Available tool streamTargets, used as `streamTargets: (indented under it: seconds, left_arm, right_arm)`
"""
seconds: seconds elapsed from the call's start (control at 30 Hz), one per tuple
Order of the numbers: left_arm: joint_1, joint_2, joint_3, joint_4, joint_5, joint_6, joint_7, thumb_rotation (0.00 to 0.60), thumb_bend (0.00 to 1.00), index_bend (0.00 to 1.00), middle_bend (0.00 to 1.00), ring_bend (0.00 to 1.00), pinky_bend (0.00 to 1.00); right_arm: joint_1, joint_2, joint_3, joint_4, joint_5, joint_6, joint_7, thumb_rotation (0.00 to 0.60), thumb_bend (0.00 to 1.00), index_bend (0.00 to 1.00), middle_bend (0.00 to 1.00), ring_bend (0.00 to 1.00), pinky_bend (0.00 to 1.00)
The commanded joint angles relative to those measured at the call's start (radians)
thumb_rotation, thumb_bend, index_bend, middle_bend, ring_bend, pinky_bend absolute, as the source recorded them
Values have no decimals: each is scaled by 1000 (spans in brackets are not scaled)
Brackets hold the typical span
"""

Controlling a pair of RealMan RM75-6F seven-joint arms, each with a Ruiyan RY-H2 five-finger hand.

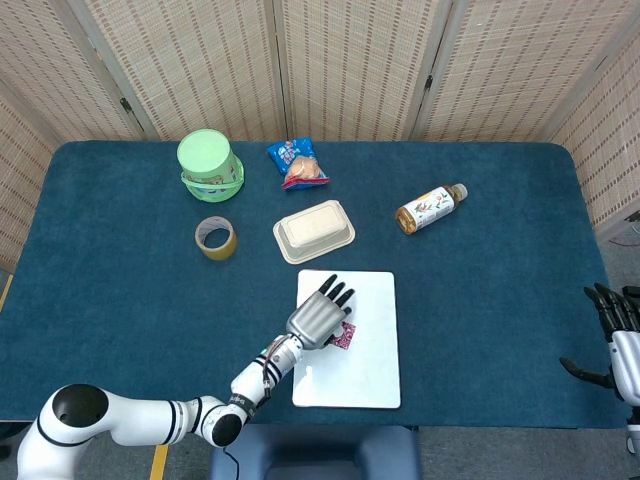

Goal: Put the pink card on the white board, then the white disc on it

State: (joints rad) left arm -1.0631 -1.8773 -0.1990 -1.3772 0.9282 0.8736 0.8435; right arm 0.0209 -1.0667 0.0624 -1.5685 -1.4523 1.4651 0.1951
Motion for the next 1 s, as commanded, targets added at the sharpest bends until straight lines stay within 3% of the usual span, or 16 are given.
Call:
streamTargets:
  seconds: [0.03,0.2,0.5,0.73,1.0]
  left_arm:
    - [0,11,2,-18,-20,12,6,600,370,285,144,79,0]
    - [29,63,-13,-90,-10,60,-49,600,358,207,144,71,0]
    - [168,301,-23,-304,72,219,-194,600,358,216,144,84,0]
    - [328,493,28,-380,146,351,-328,600,359,225,144,92,0]
    - [505,641,115,-410,214,479,-444,600,359,238,144,96,0]
  right_arm:
    - [1,-1,0,1,0,-1,1,600,153,76,65,63,36]
    - [3,0,3,3,0,-3,3,600,153,76,65,63,36]
    - [7,8,7,1,-6,0,4,600,153,76,65,62,36]
    - [9,15,5,4,-20,1,25,600,153,76,65,62,36]
    - [19,23,4,13,-37,-6,65,600,153,76,68,62,36]
